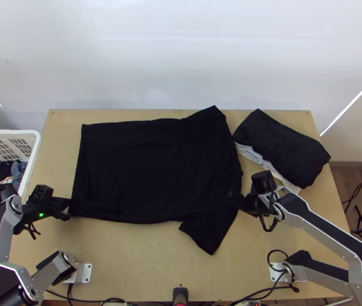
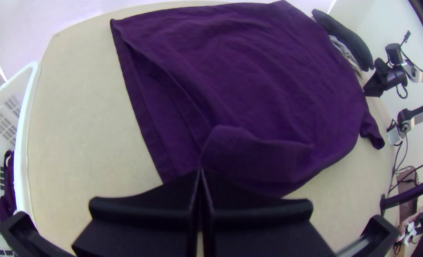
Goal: Fold the t-shirt
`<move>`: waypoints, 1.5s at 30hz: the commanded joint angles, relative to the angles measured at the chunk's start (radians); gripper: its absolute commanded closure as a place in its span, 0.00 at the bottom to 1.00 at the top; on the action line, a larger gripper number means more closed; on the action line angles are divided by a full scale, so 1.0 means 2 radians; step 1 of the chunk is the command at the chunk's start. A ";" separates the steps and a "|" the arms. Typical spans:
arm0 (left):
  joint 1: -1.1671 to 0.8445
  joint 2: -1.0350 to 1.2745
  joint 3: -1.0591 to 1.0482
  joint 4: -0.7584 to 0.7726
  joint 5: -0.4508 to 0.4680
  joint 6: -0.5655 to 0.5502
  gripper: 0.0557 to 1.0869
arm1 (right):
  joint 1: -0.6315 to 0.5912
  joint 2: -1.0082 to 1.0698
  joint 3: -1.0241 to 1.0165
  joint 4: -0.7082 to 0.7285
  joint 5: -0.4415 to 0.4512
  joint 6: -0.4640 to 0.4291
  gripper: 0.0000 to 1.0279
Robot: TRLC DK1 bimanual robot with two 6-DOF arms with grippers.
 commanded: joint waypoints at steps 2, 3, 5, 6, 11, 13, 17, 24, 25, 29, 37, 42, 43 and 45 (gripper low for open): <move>-0.002 -0.005 0.004 0.006 -0.001 -0.020 0.96 | -0.004 -0.019 0.002 -0.036 -0.011 -0.009 0.45; -0.002 -0.006 0.005 0.005 -0.001 -0.021 0.96 | -0.003 -0.028 0.002 -0.041 -0.011 -0.011 0.45; 0.001 -0.006 0.005 0.005 -0.001 -0.022 0.96 | -0.002 -0.044 0.005 -0.055 -0.011 -0.019 0.45; 0.002 -0.007 0.005 0.005 -0.001 -0.022 0.96 | -0.002 -0.054 0.005 -0.064 -0.011 -0.022 0.45; 0.004 -0.006 0.005 0.007 -0.002 -0.022 0.96 | -0.003 -0.077 0.005 -0.077 -0.010 -0.024 0.45; 0.003 -0.006 0.005 0.007 -0.001 -0.023 0.96 | -0.004 -0.071 0.002 -0.076 -0.010 -0.028 0.45; 0.003 -0.006 0.007 0.009 -0.002 -0.023 0.96 | -0.020 -0.058 -0.004 -0.068 -0.010 -0.044 0.45; 0.004 -0.007 0.005 0.009 -0.003 -0.027 0.96 | -0.027 -0.038 -0.010 -0.045 -0.011 -0.047 0.45; 0.004 -0.007 0.004 0.009 -0.003 -0.028 0.96 | -0.027 -0.033 -0.009 -0.044 -0.011 -0.047 0.45; 0.004 -0.011 0.005 0.009 -0.004 -0.028 0.96 | -0.026 -0.022 -0.011 -0.038 -0.013 -0.046 0.45; 0.012 -0.014 0.000 0.010 -0.005 -0.033 0.96 | -0.015 -0.010 -0.013 -0.016 -0.014 -0.042 0.59; 0.012 -0.014 -0.002 0.024 -0.013 -0.074 0.96 | -0.004 -0.022 -0.005 -0.003 -0.013 -0.026 0.98; 0.011 -0.013 -0.002 0.030 -0.017 -0.089 0.96 | -0.004 -0.026 -0.001 -0.003 -0.013 -0.022 0.97; 0.003 -0.014 0.001 0.042 -0.026 -0.137 0.96 | -0.005 -0.032 0.011 -0.003 -0.013 -0.012 0.97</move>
